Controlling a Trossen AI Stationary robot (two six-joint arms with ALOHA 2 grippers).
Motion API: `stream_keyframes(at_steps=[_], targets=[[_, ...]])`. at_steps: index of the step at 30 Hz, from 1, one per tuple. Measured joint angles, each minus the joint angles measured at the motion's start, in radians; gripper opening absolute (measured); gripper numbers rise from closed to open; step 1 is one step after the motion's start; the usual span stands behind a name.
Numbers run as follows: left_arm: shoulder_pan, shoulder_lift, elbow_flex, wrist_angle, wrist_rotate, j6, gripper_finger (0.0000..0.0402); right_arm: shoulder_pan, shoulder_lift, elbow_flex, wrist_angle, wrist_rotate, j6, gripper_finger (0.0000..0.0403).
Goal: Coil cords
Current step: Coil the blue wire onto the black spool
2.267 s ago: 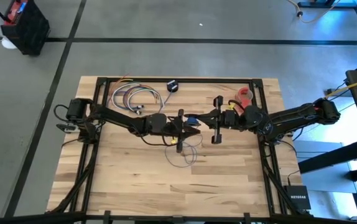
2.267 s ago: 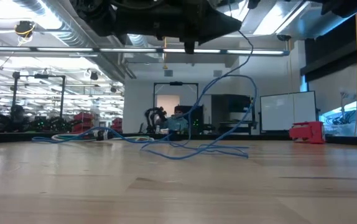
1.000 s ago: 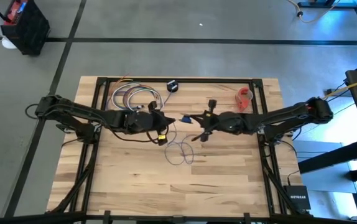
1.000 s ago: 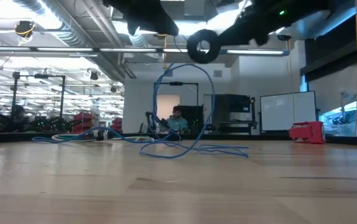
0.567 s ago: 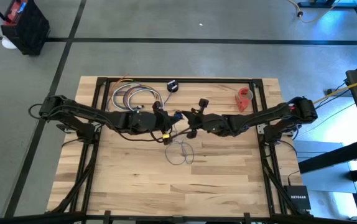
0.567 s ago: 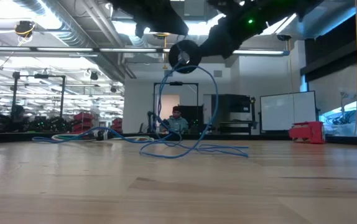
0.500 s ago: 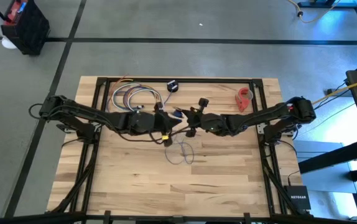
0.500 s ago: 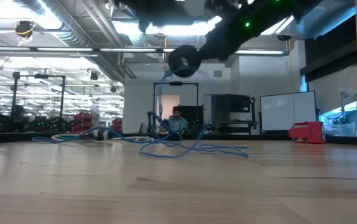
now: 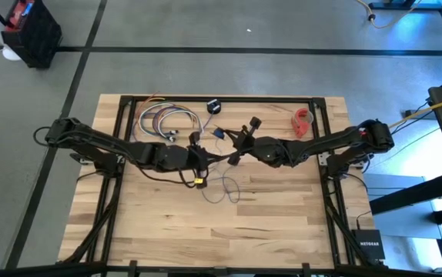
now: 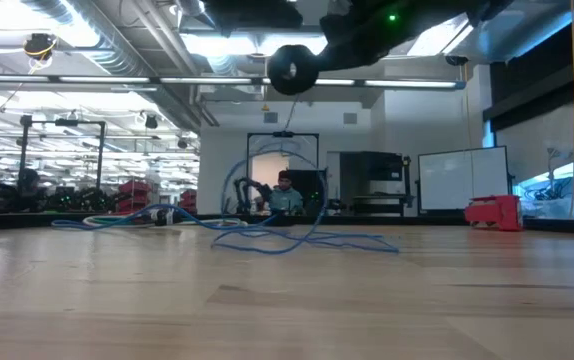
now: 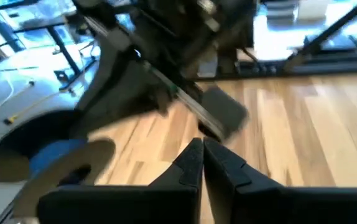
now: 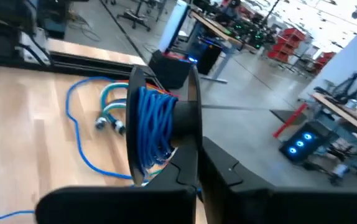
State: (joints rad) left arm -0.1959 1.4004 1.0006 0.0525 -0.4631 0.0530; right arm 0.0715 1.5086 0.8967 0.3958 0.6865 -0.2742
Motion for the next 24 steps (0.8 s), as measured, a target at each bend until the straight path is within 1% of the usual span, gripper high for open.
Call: stream_keyframes(at_steps=[4, 8, 16, 17, 19, 21, 22, 24], targets=[[-0.016, -0.002, -0.002, -0.121, 0.000, 0.021, 0.0011, 0.000, -0.048, -0.001, -0.037, 0.003, 0.000, 0.0005], [0.004, 0.006, -0.003, -0.148, 0.000, -0.035, 0.0028, 0.000, -0.087, -0.001, -0.079, 0.002, 0.005, 0.0005], [0.110, 0.007, -0.087, -0.146, 0.005, -0.169, 0.0115, 0.001, -0.142, -0.034, -0.103, 0.003, 0.005, 0.0005], [0.123, 0.007, -0.095, -0.139, 0.030, -0.192, 0.0124, 0.000, -0.149, -0.040, -0.103, 0.003, 0.005, 0.0005], [0.143, 0.007, -0.103, -0.142, 0.130, -0.215, 0.0137, 0.000, -0.162, -0.051, -0.101, 0.012, 0.000, 0.0005], [0.149, 0.008, -0.103, -0.128, 0.228, -0.200, 0.0145, 0.000, -0.170, -0.059, -0.102, 0.023, -0.006, 0.0005], [0.146, 0.008, -0.103, -0.119, 0.251, -0.193, 0.0147, 0.000, -0.171, -0.061, -0.111, 0.026, -0.007, 0.0005], [0.123, 0.018, -0.103, -0.114, 0.257, -0.173, 0.0149, 0.000, -0.171, -0.061, -0.120, 0.027, -0.013, 0.0005]])
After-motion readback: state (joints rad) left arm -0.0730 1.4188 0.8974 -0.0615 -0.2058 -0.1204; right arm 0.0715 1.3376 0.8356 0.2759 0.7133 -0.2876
